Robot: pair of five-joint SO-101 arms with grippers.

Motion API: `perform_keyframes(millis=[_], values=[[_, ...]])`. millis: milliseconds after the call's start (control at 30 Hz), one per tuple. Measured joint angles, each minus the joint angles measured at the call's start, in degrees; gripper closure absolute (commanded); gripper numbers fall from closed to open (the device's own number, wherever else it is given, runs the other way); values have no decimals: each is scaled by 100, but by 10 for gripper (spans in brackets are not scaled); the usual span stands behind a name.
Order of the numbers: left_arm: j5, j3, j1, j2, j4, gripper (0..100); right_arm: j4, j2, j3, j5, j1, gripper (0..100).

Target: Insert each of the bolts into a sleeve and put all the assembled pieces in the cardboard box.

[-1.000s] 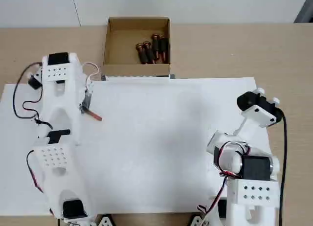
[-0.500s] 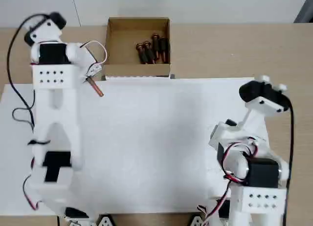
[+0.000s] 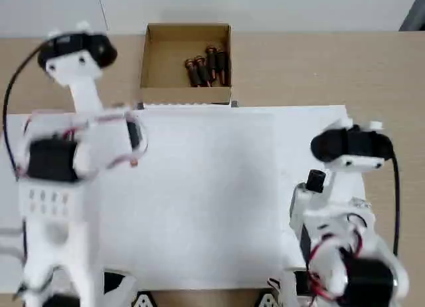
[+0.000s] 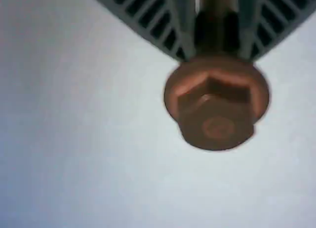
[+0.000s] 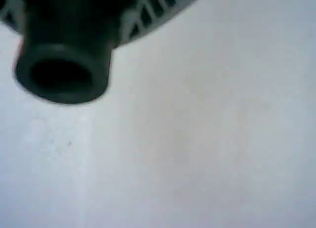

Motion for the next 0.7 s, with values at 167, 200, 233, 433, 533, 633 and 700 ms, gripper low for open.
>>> perform_keyframes(millis=[167, 200, 233, 433, 533, 633, 700], values=[[-360, 1785, 9, -1538, -879, 994, -185, -246, 299, 229, -9, 995], [-431, 2207, 9, -1846, -1108, 994, -281, -290, 448, 229, -88, 995], [-475, 2620, 9, -2145, -1336, 994, -413, -299, 571, 229, -211, 995], [-527, 4730, 9, -4000, -2637, 994, -1433, -730, 1415, 229, -1310, 995], [-527, 5442, 9, -4782, -3051, 994, -1908, -941, 1899, 229, -1837, 995], [-527, 6057, 9, -5424, -3376, 994, -2286, -1108, 2321, 264, -2224, 995], [-527, 6400, 9, -5802, -3587, 994, -2488, -1196, 2567, 264, -2470, 995]])
